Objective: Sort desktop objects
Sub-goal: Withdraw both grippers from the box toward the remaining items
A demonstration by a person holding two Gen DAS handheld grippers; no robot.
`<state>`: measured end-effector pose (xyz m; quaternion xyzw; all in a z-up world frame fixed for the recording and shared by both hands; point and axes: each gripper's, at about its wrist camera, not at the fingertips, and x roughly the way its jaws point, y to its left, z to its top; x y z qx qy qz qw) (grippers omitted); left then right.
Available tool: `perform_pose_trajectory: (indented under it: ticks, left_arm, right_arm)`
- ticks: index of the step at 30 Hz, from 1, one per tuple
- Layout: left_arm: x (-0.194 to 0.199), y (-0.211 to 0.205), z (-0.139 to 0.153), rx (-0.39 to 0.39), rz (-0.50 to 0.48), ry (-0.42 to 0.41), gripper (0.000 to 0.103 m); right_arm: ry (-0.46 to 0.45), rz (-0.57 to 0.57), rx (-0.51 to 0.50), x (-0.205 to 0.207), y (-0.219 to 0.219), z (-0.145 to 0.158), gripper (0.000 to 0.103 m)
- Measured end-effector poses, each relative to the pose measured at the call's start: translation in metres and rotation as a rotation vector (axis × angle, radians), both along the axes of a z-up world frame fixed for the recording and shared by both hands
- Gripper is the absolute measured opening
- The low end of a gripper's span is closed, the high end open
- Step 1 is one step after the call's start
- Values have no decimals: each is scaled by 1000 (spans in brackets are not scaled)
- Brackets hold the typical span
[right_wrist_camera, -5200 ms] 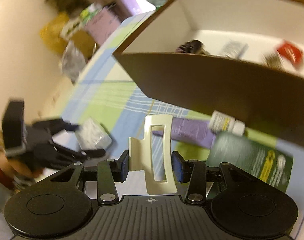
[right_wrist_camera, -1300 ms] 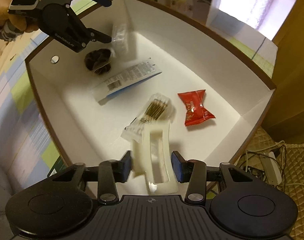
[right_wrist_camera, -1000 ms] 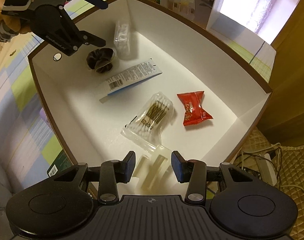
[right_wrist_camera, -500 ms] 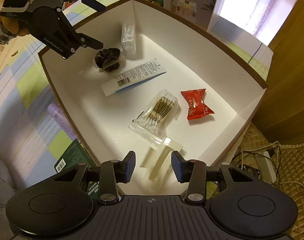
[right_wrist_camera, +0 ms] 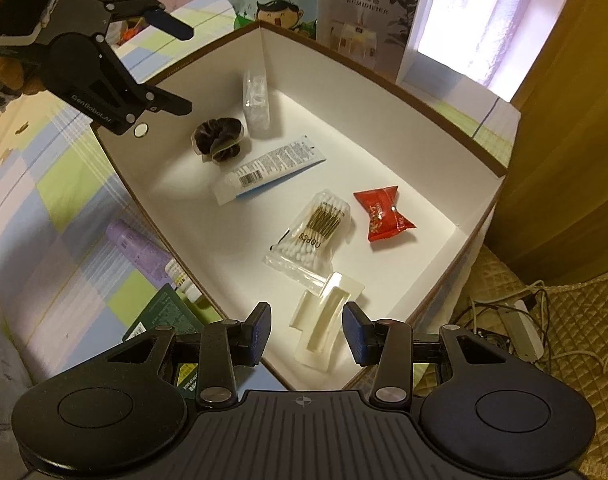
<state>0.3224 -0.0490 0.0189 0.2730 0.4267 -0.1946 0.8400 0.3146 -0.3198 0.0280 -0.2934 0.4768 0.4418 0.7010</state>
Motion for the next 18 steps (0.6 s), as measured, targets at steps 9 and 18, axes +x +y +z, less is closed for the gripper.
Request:
perform_pose_trajectory:
  ticks: [9,18]
  left_arm:
    - [-32,16,26,-88,52,-46,84]
    - [-95,50,44,-196,100,-81,84]
  right_arm:
    - [-24,-133,124,-9,-23,14,47]
    - [-70,-175,265,-42,-54,27,95]
